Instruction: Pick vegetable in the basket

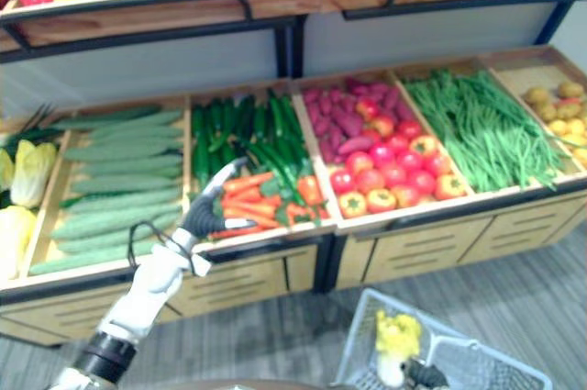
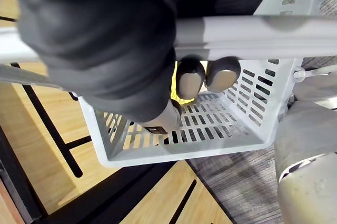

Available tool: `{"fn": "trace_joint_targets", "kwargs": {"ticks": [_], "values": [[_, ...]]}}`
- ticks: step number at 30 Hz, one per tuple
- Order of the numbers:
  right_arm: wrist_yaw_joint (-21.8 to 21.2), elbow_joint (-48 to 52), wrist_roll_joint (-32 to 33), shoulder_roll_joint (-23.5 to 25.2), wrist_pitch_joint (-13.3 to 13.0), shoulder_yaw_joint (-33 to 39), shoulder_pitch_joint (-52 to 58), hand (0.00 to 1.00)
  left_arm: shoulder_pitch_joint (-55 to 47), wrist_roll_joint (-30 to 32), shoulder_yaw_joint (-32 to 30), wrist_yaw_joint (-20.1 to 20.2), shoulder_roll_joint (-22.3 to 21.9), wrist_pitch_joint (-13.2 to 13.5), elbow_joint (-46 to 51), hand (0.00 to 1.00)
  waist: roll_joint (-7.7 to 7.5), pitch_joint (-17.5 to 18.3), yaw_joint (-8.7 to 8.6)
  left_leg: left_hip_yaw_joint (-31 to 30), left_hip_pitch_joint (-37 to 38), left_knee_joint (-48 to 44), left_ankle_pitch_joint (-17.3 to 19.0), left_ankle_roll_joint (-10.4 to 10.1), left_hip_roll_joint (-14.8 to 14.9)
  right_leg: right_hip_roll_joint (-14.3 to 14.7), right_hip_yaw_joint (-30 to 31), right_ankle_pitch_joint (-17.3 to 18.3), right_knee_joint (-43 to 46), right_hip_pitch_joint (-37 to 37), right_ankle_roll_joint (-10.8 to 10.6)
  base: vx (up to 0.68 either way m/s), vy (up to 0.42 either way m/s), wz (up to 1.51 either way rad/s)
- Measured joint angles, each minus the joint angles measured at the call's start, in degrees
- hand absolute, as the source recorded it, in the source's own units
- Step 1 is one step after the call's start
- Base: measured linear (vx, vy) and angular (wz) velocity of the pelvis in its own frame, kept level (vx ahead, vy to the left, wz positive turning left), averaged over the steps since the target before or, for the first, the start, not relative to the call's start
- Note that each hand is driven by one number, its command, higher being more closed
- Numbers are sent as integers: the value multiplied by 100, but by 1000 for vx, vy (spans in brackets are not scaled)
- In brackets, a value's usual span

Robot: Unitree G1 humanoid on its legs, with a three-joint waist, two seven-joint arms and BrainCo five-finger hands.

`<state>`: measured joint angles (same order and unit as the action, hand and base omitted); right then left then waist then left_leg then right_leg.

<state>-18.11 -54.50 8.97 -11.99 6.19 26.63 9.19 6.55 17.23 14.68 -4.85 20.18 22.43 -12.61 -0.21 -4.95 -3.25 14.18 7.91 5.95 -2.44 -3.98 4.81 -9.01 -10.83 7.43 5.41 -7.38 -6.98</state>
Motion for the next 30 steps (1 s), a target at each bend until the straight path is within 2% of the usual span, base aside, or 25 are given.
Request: {"fn": "trace_joint_targets", "kwargs": {"ticks": [5,8,10,13,17,22,23,24,25,26,30], "values": [[13,109,18,145,-87,-191,72,100,685,688,154,-713,67,-707,-1319,0,-52,-42,-54,48,-204,5,-22,-37,82,65,-15,38,-58,159,54,-57,-19,-1],[17,257,112,126,-120,-526,-137,100,1389,884,135,-1148,214,-962,-1822,0,-71,-180,-123,140,-637,4,-48,-43,135,100,4,-5,-22,597,29,-55,1,-2],[24,309,158,110,-126,-631,-421,100,1923,885,65,-1406,331,-1028,-2026,0,-57,-451,-129,278,-802,4,-135,-56,169,116,41,-129,-25,810,60,-11,19,-8],[41,307,395,134,-102,-757,-834,100,2568,973,14,-1755,491,-1067,-2376,0,-182,-889,-142,308,-1005,-33,-252,-38,176,145,95,-299,-94,984,59,60,10,-3],[47,371,570,99,-22,-987,-1020,100,2778,1150,-57,-2019,528,-1133,-2533,0,-205,-1033,-127,624,-1141,-38,-328,-97,174,149,267,-303,-25,1169,68,130,-3,-2],[26,658,618,-31,-27,-1249,-1052,100,3220,1169,-96,-2101,535,-1142,-2528,0,-176,-1151,-123,759,-1284,-42,-409,-13,294,281,554,-299,356,1454,86,103,-20,2],[13,718,699,-63,-44,-1303,-1071,100,3269,1171,-121,-2106,531,-1148,-2526,0,-145,-1192,-131,770,-1268,-44,-419,1,429,373,680,-271,803,1704,193,79,-33,-13],[-5,755,750,-81,-54,-1315,-1098,100,3304,1174,-140,-2116,521,-1159,-2528,0,-40,-1270,-130,774,-1273,-46,-422,5,538,437,760,-110,1101,1970,310,56,-80,-11],[-75,827,792,-87,-60,-1307,-1150,100,3459,1189,-176,-2124,517,-1200,-2530,0,-69,-1361,-121,740,-1318,-45,-425,0,612,568,917,-169,384,1960,441,1,-133,23],[-167,872,788,-80,-61,-1365,-1193,100,3641,1274,-237,-2135,576,-1213,-2515,0,-282,-1506,-181,718,-1351,-43,-357,-93,417,401,946,-803,-261,1920,251,-5,-122,30],[-213,880,796,-254,-68,-1369,-1432,100,3686,1312,-278,-2100,564,-1355,-2521,0,-96,-1791,-219,893,-1476,-43,-351,-123,567,564,1001,-841,-274,2094,288,21,-57,-10]]}}
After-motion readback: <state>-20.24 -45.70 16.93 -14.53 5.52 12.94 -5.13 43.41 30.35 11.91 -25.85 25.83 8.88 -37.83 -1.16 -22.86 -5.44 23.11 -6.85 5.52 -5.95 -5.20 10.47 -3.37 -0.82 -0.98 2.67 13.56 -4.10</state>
